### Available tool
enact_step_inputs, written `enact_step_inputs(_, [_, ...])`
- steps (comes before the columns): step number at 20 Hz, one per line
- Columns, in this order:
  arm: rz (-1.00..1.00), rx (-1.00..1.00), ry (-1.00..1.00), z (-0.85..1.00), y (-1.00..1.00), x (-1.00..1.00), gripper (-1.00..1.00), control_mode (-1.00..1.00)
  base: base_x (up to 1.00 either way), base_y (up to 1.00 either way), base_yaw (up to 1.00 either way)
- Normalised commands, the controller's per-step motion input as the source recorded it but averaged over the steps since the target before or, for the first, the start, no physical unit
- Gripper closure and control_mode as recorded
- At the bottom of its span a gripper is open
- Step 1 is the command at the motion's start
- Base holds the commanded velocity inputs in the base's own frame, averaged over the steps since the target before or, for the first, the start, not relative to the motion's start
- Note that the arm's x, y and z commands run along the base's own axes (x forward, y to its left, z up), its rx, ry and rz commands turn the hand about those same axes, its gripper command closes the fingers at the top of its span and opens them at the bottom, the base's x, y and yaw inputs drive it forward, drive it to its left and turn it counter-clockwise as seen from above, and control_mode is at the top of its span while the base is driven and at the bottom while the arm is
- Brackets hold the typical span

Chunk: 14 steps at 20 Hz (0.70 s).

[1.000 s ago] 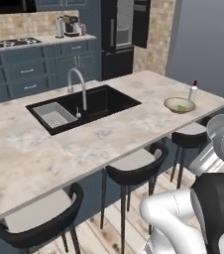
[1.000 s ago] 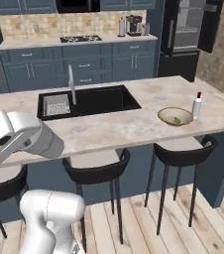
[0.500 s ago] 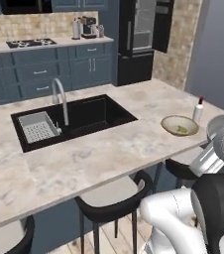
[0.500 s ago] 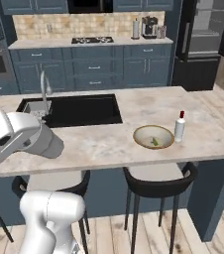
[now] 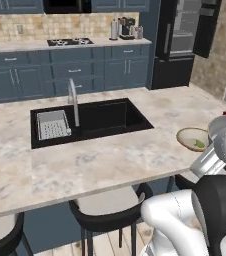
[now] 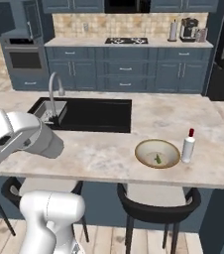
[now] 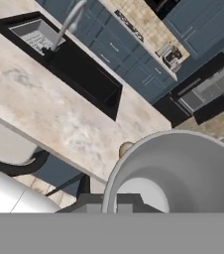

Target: There is a bowl on the dining counter. Grab a lemon wedge from the fridge and place it in the bowl. Then get the liquor bottle and glass cup from the cabinet and place them next to the bowl.

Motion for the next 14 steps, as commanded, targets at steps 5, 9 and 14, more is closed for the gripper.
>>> enact_step_inputs(5, [0.0, 0.0, 0.0, 0.0, 0.0, 0.0, 1.0, 1.0, 0.63, -0.41, 0.3])
enact_step_inputs(9, [0.0, 0.0, 0.0, 0.0, 0.0, 0.0, 1.0, 1.0, 0.63, -0.3, 0.25])
enact_step_inputs(14, [0.0, 0.0, 0.0, 0.0, 0.0, 0.0, 1.0, 1.0, 0.57, -0.42, 0.09])
